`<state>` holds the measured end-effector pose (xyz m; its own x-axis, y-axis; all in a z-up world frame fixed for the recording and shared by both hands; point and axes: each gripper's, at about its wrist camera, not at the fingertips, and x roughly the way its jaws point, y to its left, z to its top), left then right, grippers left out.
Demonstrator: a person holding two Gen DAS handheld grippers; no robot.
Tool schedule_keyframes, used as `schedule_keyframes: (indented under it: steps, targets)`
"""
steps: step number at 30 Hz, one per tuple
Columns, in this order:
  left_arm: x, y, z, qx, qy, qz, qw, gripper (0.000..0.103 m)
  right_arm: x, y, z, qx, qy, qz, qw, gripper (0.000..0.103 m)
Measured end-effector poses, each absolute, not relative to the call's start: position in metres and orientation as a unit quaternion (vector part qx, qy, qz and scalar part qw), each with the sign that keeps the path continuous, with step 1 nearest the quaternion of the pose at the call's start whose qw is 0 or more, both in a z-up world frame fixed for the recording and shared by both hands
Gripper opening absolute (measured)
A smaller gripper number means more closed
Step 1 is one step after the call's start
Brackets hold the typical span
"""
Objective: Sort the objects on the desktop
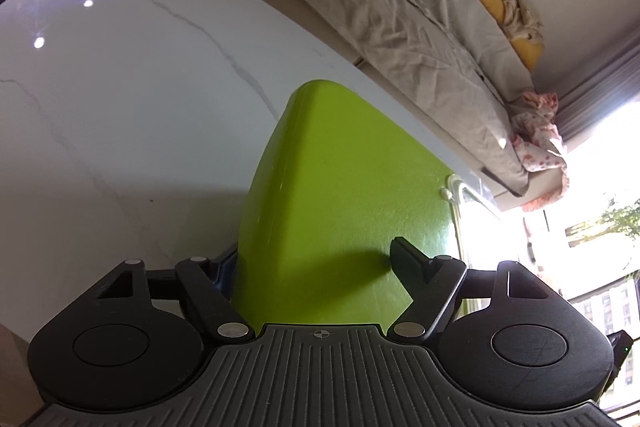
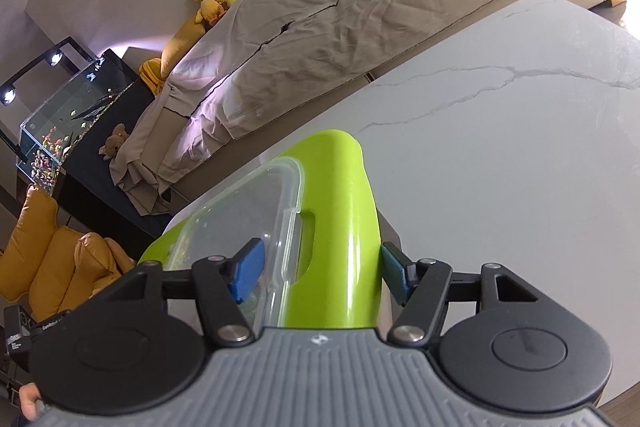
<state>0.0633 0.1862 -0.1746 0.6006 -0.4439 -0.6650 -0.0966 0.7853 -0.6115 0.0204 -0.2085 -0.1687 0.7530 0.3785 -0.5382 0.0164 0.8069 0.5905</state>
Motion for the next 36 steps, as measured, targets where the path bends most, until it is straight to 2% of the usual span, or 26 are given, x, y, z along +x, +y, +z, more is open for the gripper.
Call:
schedule_keyframes:
  steps: [7,10,15,18,21,30,36]
  targets:
    - [0.036,0.179,-0.170,-0.326,0.416,-0.104,0.843,0.082,0.029,-0.208,-0.145,0.279,0.298,0.116,0.905,0.065]
    - [0.032,0.173,-0.183,-0.318,0.436,-0.095,0.836,0.083,0.046,-0.206,-0.151,0.260,0.326,0.117,0.901,0.065]
    - [0.026,0.179,-0.185,-0.339,0.421,-0.098,0.836,0.088,0.036,-0.204,-0.158,0.254,0.328,0.109,0.903,0.065]
    - [0.025,0.187,-0.181,-0.358,0.410,-0.101,0.832,0.093,0.015,-0.209,-0.157,0.274,0.319,0.104,0.901,0.068]
    - [0.025,0.187,-0.184,-0.368,0.412,-0.101,0.828,0.094,-0.014,-0.212,-0.155,0.298,0.318,0.100,0.895,0.082]
    - [-0.004,0.216,-0.191,-0.437,0.357,-0.067,0.823,0.094,-0.054,-0.199,-0.179,0.376,0.378,0.064,0.843,0.083]
    - [-0.014,0.229,-0.221,-0.504,0.378,-0.040,0.775,0.095,-0.054,-0.172,-0.194,0.417,0.396,0.072,0.815,0.082]
